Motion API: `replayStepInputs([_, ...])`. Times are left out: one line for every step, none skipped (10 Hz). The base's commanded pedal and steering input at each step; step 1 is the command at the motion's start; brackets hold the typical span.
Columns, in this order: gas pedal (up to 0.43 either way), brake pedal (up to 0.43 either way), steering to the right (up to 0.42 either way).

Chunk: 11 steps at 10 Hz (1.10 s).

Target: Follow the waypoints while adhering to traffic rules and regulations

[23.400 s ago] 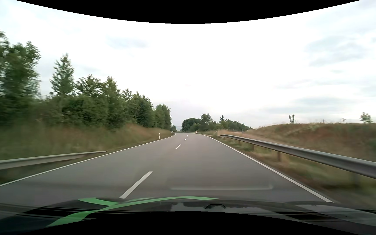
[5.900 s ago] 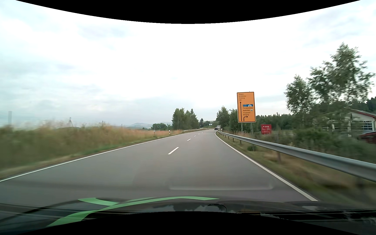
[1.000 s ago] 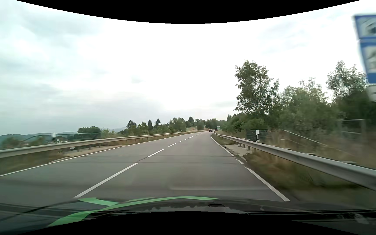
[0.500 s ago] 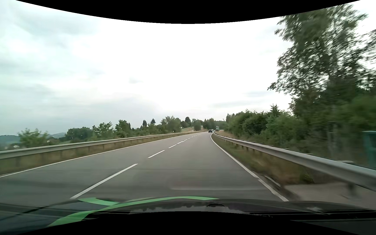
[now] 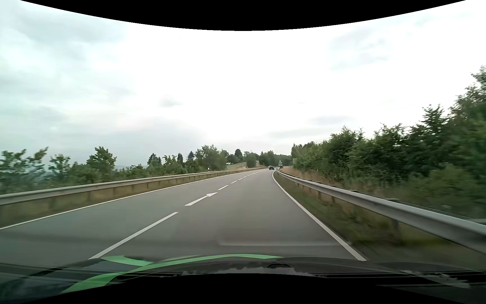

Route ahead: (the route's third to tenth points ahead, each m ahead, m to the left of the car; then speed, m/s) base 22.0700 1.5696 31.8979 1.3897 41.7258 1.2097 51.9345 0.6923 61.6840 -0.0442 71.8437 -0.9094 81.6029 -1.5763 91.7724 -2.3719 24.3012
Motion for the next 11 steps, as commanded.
replayStepInputs([0.189,0.000,0.005])
replayStepInputs([0.189,0.000,0.005])
replayStepInputs([0.189,0.000,0.004])
replayStepInputs([0.177,0.000,0.004])
replayStepInputs([0.150,0.000,0.005])
replayStepInputs([0.138,0.000,0.005])
replayStepInputs([0.130,0.000,0.005])
replayStepInputs([0.130,0.000,0.004])
replayStepInputs([0.130,0.000,0.004])
replayStepInputs([0.110,0.000,0.004])
replayStepInputs([0.110,0.000,0.002])
